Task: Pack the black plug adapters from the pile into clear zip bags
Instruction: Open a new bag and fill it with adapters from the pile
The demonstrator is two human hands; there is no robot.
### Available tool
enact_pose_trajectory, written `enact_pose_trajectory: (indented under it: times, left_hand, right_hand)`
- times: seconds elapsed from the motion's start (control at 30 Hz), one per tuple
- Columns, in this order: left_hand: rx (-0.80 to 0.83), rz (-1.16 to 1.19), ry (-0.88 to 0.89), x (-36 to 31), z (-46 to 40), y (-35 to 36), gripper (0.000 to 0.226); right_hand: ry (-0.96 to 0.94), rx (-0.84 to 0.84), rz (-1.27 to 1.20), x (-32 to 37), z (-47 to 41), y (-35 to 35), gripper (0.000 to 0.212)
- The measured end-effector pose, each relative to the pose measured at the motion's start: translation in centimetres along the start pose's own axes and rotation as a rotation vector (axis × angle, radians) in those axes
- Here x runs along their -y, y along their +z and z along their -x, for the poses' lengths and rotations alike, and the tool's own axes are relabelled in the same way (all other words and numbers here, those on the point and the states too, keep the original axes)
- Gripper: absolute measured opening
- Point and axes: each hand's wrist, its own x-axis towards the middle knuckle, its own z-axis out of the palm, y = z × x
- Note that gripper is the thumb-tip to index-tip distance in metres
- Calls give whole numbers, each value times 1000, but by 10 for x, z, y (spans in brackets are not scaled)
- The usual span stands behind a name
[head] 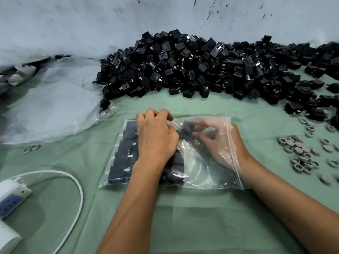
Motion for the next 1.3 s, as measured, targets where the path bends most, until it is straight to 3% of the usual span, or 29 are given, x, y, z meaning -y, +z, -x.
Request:
enact_pose_trajectory:
  times: [0.13, 0.33, 0.5, 0.7, 0.9, 1.07, 1.3]
  left_hand:
    - [34, -16, -5, 2, -2, -3, 26]
    - [91, -41, 14, 4, -3, -2, 34]
    - [178, -264, 79, 5, 0, 4, 46]
    - [223, -286, 82, 5, 1, 5, 61]
    - [162, -74, -21, 3, -1, -1, 42]
    - [111, -18, -79, 8, -4, -5, 46]
    - [169, -23, 58, -1, 1, 1, 43]
  right_hand:
    - [-217, 46, 253, 4, 0, 2, 19]
    - [-504, 36, 375, 1, -4, 4, 24]
    - [-469, 134, 265, -3, -3, 1, 27]
    - [-273, 86, 190, -1, -2, 0, 12]
    - [-47, 126, 91, -10, -9, -8, 40]
    - [-53, 214, 121, -8, -8, -8, 29]
    - [-172, 243, 256, -7, -8, -8, 32]
